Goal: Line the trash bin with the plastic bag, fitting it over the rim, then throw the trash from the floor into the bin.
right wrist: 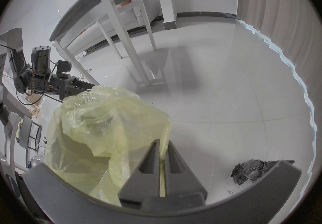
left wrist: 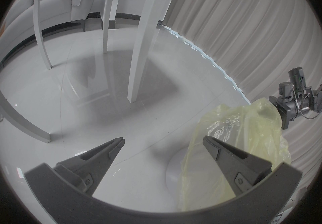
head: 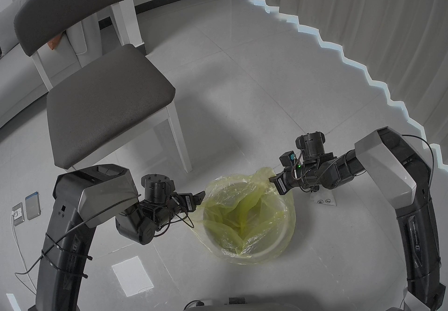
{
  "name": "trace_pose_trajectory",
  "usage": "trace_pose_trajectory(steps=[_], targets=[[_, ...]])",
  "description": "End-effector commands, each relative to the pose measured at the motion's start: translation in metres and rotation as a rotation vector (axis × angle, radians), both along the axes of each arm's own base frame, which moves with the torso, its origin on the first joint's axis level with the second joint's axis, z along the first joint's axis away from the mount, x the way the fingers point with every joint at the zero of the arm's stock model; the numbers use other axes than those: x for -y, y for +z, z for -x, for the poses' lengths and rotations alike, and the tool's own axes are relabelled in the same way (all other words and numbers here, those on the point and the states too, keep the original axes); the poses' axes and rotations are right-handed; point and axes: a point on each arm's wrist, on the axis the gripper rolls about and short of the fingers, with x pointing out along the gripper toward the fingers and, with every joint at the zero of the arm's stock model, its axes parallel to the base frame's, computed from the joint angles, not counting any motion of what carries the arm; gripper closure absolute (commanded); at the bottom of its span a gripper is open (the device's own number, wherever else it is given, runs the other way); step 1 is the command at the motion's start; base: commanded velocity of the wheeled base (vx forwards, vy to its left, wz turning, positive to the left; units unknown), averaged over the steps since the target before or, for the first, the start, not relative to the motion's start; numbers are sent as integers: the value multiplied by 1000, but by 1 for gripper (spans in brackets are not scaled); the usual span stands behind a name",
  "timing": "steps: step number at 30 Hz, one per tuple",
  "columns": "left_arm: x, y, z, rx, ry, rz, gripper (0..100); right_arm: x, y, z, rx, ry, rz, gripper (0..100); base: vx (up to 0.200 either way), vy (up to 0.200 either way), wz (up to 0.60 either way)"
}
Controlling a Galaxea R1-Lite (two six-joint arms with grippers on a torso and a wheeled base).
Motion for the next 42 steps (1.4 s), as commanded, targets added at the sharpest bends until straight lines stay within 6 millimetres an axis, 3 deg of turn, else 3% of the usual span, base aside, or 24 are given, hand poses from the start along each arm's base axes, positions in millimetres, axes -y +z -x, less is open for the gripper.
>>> trace_pose_trajectory(steps=[1,13,14,29,42], targets=[[-1,-3,0,-5,2,-2,0,1,-16,-1,-28,-2,8,100,0,0,0],[-3,-2,4,-10,3,-4,0,-1,-15,3,-22,4,4,100,0,0,0],[-3,-1,5,-11,5,-5,0,-2,-14,4,-22,5,3,0,0,0,0],[-13,4,7,2,26,-1,0,14,43,24,28,-14,-11,0,0,0,0],[-12,5,6,7,29,-1,0,43,38,22,15,-60,12,0,0,0,0]])
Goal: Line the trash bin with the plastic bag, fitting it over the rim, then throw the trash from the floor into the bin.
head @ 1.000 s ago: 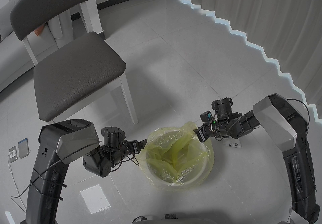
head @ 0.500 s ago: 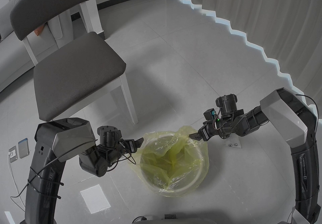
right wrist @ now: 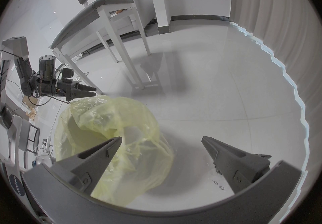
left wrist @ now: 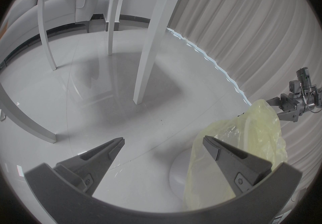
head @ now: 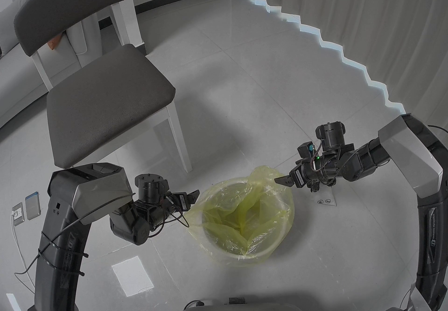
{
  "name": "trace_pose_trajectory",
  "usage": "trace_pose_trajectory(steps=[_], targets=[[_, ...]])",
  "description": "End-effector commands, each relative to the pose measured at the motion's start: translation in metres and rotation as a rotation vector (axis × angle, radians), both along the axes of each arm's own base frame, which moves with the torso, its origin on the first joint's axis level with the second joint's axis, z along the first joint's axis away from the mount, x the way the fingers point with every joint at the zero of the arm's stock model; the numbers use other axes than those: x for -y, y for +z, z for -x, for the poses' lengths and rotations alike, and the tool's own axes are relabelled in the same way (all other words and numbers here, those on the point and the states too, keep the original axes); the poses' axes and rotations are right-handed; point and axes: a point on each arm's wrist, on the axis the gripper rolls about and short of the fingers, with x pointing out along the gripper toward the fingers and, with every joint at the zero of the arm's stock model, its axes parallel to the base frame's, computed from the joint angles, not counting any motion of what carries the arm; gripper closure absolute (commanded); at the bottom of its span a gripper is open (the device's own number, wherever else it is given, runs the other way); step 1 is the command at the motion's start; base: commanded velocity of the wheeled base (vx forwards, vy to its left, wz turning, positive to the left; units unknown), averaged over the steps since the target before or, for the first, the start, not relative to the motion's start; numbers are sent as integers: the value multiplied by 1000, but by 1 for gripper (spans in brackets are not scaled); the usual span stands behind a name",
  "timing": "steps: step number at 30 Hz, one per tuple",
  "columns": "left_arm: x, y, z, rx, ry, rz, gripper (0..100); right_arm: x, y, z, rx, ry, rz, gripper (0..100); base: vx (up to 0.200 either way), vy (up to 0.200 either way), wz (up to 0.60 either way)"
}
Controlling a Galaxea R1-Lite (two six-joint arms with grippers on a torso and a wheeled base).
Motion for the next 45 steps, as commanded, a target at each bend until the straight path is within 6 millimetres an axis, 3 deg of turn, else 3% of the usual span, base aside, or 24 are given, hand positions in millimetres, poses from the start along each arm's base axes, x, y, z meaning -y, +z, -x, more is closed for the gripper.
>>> trace_pose_trajectory(steps=[1,9,13,19,28,34,45], targets=[[0,0,1,1,1,-1,0,11,-2,1,-8,-14,12,0,0,0,0],[2,-2,1,-1,0,-1,0,28,-21,10,-60,-14,59,0,0,0,0],[4,-4,3,-8,-4,-5,0,27,-29,9,-73,-14,61,0,0,0,0],[7,-8,8,-27,-17,-17,0,23,-58,3,-77,-7,62,0,0,0,0],[7,-12,7,-27,-36,-41,0,19,-79,-3,-95,-2,66,0,0,0,0],[2,-3,9,-16,-31,-33,0,19,-72,-2,-88,-4,60,0,0,0,0],[-2,10,15,0,-19,-23,0,40,-23,16,-45,-45,49,0,0,0,0]])
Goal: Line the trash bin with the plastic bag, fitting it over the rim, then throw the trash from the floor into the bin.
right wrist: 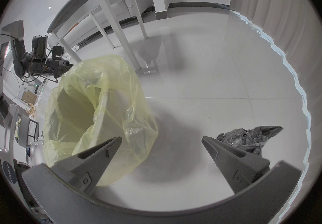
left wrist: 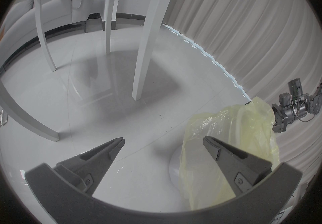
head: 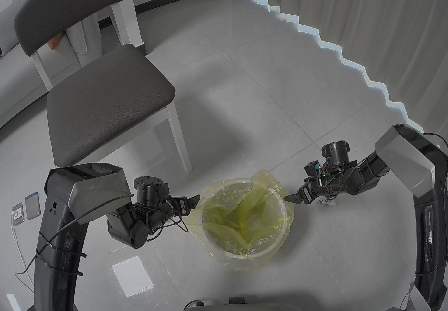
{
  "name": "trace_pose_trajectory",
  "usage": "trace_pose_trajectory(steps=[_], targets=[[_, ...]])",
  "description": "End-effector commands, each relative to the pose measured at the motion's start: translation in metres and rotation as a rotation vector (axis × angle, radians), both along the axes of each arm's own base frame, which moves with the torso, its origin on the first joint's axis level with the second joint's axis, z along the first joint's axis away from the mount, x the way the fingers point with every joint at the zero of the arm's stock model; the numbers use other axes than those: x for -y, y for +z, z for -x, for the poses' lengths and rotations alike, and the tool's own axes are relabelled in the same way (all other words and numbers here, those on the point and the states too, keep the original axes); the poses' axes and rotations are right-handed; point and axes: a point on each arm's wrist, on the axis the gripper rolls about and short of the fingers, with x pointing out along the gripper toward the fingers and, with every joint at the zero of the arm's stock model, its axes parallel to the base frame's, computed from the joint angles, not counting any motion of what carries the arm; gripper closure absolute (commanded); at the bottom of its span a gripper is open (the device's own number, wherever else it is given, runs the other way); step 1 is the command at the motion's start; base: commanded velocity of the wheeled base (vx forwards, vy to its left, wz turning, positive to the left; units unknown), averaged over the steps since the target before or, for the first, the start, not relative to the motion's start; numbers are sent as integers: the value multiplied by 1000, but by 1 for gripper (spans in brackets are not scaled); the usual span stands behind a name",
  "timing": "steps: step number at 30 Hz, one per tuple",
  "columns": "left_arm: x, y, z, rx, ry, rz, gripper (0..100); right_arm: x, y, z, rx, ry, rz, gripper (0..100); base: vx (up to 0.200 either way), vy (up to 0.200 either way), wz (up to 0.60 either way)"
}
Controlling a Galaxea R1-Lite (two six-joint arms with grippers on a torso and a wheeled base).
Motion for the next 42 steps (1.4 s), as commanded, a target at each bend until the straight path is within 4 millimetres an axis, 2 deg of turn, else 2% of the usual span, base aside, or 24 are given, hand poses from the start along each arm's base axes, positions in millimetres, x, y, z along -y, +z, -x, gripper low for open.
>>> trace_pose_trajectory(steps=[1,4,5,9,17,23,27,31,42], targets=[[-2,10,1,27,8,10,0,15,30,10,37,-30,-7,0,0,0,0],[-3,11,2,40,10,15,0,25,37,12,43,-50,-8,0,0,0,0],[-5,12,3,42,14,14,0,34,44,14,52,-69,-8,0,0,0,0],[-7,13,4,40,21,14,0,51,50,14,64,-109,-7,0,0,0,0],[-9,16,9,67,26,19,0,86,47,2,71,-193,-5,0,0,0,0],[-12,25,17,81,27,23,0,106,29,-19,60,-276,35,0,0,0,0],[-14,30,24,99,31,27,0,112,10,-33,25,-324,73,0,0,0,0],[-17,28,32,96,36,24,0,110,-8,-46,18,-335,57,0,0,0,0],[-22,21,43,96,41,22,0,114,-23,-83,27,-373,23,0,0,0,0]])
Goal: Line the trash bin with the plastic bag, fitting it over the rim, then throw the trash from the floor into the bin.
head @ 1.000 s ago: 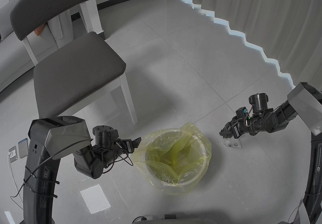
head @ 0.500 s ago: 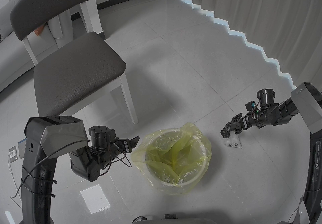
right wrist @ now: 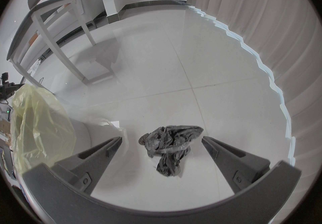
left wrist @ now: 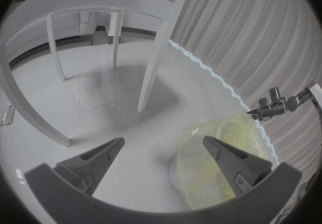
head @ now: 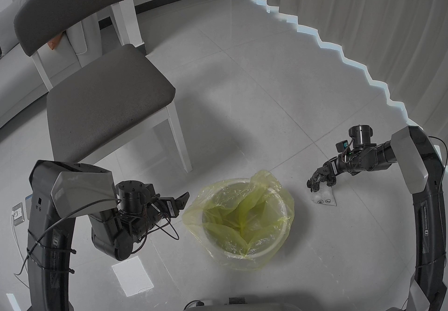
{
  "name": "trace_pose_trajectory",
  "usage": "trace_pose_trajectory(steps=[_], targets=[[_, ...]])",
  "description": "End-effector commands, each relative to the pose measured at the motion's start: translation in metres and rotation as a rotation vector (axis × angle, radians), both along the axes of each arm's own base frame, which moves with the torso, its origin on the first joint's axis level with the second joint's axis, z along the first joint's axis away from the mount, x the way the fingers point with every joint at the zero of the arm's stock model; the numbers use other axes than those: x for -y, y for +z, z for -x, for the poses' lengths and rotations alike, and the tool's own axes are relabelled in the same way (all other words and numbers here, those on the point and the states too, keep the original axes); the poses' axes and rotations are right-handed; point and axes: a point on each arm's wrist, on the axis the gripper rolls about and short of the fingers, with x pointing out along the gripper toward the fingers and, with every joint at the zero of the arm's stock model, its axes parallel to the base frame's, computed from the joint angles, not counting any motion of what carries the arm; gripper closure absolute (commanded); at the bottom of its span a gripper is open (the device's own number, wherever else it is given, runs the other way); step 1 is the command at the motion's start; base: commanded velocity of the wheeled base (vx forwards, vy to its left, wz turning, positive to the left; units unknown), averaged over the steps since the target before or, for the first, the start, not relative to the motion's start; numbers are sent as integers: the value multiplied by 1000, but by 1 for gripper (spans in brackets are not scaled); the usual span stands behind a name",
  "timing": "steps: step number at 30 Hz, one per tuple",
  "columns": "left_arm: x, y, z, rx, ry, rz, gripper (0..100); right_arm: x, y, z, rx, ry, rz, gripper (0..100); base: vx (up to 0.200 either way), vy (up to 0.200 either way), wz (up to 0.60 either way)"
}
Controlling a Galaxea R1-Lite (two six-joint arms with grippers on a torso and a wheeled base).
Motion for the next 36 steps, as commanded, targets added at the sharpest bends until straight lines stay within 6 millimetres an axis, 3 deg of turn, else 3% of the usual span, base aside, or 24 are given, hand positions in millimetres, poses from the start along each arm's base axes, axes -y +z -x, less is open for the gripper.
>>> trace_pose_trajectory(steps=[1,9,11,19,20,30,36], targets=[[-2,-4,5,-13,5,-6,0,2,-31,-15,-30,-22,-21,0,0,0,0],[0,-4,6,-11,11,-11,0,17,-46,-26,-9,-48,-18,0,0,0,0],[0,-4,6,-11,8,-11,0,22,-59,-22,-63,-60,-22,0,0,0,0],[-1,-7,7,4,11,-6,0,21,-68,-21,-89,-54,-28,0,0,0,0],[-1,-9,8,2,11,-7,0,20,-68,-21,-90,-53,-30,100,0,0,0],[-3,-10,10,5,12,-5,0,7,-59,-23,-72,-29,-29,100,0,0,0],[-1,-5,9,19,8,-1,0,6,-18,-9,-55,-21,-24,100,0,0,0]])
